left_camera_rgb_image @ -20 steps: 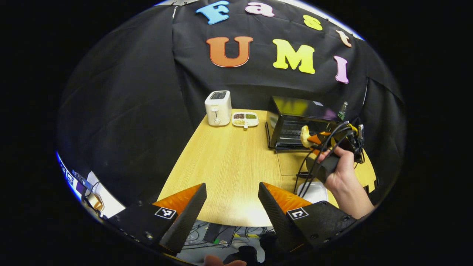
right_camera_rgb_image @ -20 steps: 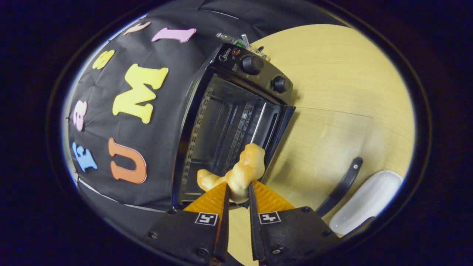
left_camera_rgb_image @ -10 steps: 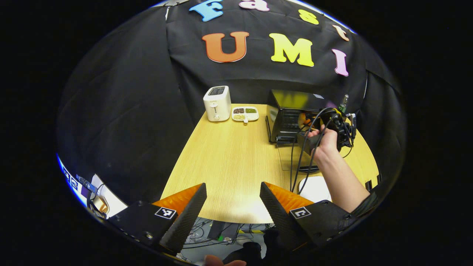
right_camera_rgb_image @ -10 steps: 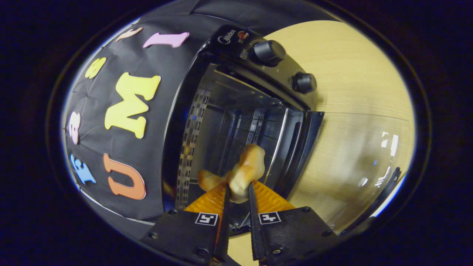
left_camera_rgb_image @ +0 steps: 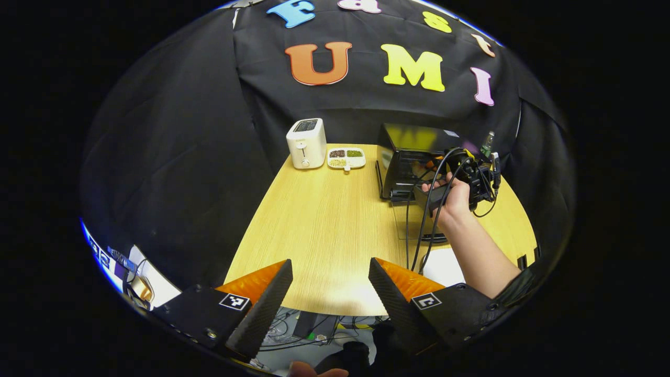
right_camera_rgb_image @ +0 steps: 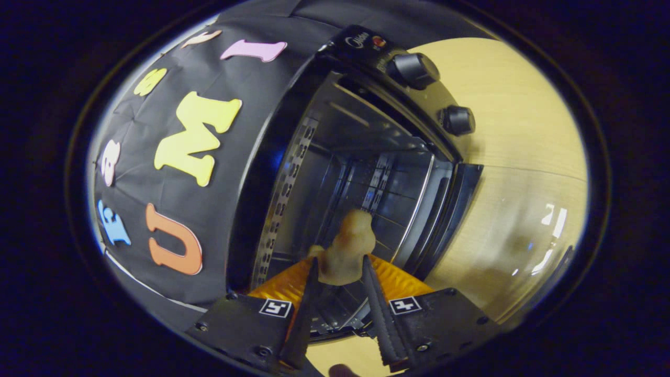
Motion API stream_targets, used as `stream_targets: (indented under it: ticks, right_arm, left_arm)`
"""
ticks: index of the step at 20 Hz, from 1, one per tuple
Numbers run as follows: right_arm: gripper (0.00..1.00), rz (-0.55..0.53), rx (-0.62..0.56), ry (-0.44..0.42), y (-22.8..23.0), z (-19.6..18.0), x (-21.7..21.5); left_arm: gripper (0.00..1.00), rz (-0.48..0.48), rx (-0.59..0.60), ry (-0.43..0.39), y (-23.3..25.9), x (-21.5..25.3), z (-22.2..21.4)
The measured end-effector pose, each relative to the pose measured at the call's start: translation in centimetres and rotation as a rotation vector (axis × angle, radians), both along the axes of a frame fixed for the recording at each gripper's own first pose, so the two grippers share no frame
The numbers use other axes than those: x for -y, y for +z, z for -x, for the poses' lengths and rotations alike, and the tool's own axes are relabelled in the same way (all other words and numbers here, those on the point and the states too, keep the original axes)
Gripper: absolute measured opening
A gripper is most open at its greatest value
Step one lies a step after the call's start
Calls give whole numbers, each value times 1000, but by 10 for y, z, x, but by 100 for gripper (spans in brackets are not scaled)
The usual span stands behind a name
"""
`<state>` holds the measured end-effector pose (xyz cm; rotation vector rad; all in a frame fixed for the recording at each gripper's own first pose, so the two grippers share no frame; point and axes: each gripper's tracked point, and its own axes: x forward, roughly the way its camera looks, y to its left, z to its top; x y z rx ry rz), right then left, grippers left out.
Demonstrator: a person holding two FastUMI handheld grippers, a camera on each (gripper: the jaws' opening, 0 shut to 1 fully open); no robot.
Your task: Open the electric oven with the left hand, put the food in, and close the electric oven.
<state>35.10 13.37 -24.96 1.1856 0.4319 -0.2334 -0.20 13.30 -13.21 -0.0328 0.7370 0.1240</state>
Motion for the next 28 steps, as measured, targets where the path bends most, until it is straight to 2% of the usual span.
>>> stream_targets:
  ticks: [4, 6, 7, 8, 11, 12, 13, 15, 19, 21, 22, 23, 28]
  right_arm:
    - [63, 149, 15, 61, 4, 13, 2]
    - [83, 206, 11, 82, 4, 24, 4]
    - [83, 233, 7, 93, 5, 31, 7]
    - [78, 255, 0, 100, 3, 39, 8]
    - [79, 257, -20, 124, 3, 73, 11]
    - [75, 270, -23, 141, 5, 86, 11]
    - [83, 288, -28, 164, 6, 100, 10]
    - [83, 340, -26, 224, 13, 131, 11]
    - [81, 513, -7, 302, 36, 197, 37]
    - [80, 585, -4, 319, 51, 228, 56]
    - [84, 617, -3, 322, 55, 241, 66]
    - [84, 644, -4, 324, 61, 254, 76]
    - [92, 713, -41, 339, 80, 317, 112]
  left_arm:
    - [96, 13, 27, -4, 5, 5, -1]
    - [96, 27, 39, -4, 7, 7, 0]
    - [96, 37, 45, -4, 8, 10, 0]
    - [96, 47, 50, -6, 8, 13, 1]
    - [96, 68, 78, -20, 12, 20, 1]
    - [97, 75, 91, -26, 13, 22, 0]
    - [97, 86, 103, -33, 15, 25, 0]
    - [96, 109, 145, -47, 22, 30, -3]
    - [94, 142, 190, -61, 21, 40, -9]
    - [94, 164, 193, -67, 17, 52, -12]
    - [94, 171, 193, -69, 16, 58, -14]
    - [94, 180, 193, -73, 13, 65, -15]
    - [94, 236, 166, -125, -4, 119, -27]
